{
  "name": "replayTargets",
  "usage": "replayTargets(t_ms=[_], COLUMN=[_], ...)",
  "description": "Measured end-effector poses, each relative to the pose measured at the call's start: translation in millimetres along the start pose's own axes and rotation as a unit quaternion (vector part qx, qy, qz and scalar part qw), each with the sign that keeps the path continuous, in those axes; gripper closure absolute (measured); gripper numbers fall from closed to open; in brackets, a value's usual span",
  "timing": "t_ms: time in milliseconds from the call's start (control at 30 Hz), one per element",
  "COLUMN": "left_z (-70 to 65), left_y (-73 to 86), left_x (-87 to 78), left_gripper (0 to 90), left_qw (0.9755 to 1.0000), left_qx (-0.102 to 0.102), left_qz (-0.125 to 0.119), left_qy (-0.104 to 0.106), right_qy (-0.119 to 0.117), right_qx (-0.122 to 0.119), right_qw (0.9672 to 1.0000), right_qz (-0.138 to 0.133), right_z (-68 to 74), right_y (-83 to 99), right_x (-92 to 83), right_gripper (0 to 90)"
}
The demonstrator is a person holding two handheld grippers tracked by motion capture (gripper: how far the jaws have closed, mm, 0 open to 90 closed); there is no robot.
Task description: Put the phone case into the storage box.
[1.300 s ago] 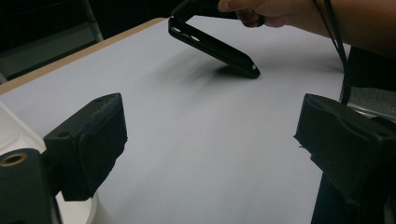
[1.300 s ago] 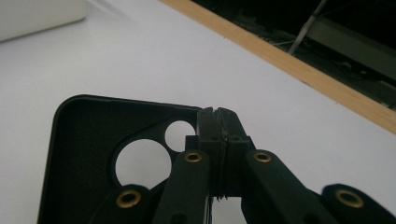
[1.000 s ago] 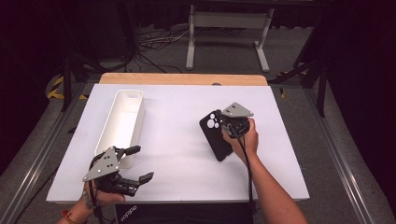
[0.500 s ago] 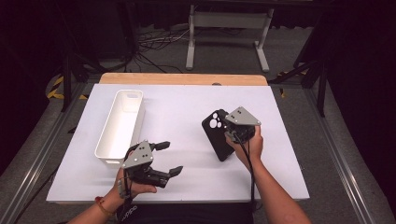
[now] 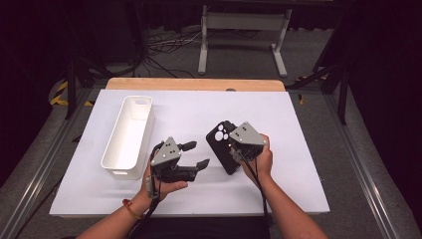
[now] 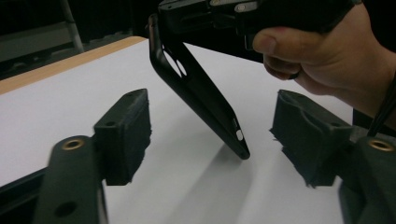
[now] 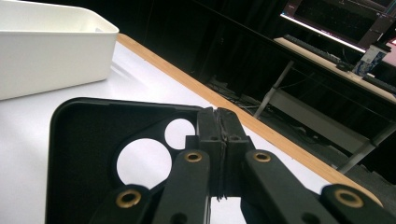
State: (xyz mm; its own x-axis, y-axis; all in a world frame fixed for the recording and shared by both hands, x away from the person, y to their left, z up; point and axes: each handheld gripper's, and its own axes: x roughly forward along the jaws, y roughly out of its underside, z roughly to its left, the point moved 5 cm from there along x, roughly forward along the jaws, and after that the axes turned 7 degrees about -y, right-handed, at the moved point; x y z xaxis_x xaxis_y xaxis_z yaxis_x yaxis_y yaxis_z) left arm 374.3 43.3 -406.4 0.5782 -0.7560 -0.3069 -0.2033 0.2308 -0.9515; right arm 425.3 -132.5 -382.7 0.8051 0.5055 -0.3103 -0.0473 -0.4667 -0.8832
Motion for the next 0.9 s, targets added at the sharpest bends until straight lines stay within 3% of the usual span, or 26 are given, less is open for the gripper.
replayTargets(t_ms=[167, 233, 433, 600, 900], left_z=[5.9, 7.3, 11.1, 13.7, 19.8], left_y=[-0.8, -1.2, -2.6, -3.6, -4.0], left_x=[5.3, 7.6, 9.4, 7.8, 5.4], left_gripper=[43.2, 44.4, 53.9, 58.3, 73.4], left_qw=[1.0, 0.9999, 0.9998, 0.9995, 0.9989], left_qx=[-0.001, -0.015, -0.008, -0.023, -0.034], left_qz=[-0.001, -0.005, -0.014, -0.022, -0.024], left_qy=[-0.003, 0.0, -0.009, -0.005, -0.022], right_qy=[0.005, 0.007, 0.018, 0.023, 0.033], right_qx=[-0.013, -0.014, -0.022, -0.03, -0.036], right_qw=[0.9999, 0.9998, 0.9992, 0.9987, 0.9975], right_qz=[-0.01, -0.014, -0.027, -0.033, -0.051], right_z=[7.0, 8.5, 13.9, 18.8, 23.6], right_y=[-3.3, -4.8, -7.1, -6.9, -9.5], right_x=[0.1, -0.4, -1.7, -1.6, -6.5], right_gripper=[90.0, 90.0, 90.0, 90.0, 90.0])
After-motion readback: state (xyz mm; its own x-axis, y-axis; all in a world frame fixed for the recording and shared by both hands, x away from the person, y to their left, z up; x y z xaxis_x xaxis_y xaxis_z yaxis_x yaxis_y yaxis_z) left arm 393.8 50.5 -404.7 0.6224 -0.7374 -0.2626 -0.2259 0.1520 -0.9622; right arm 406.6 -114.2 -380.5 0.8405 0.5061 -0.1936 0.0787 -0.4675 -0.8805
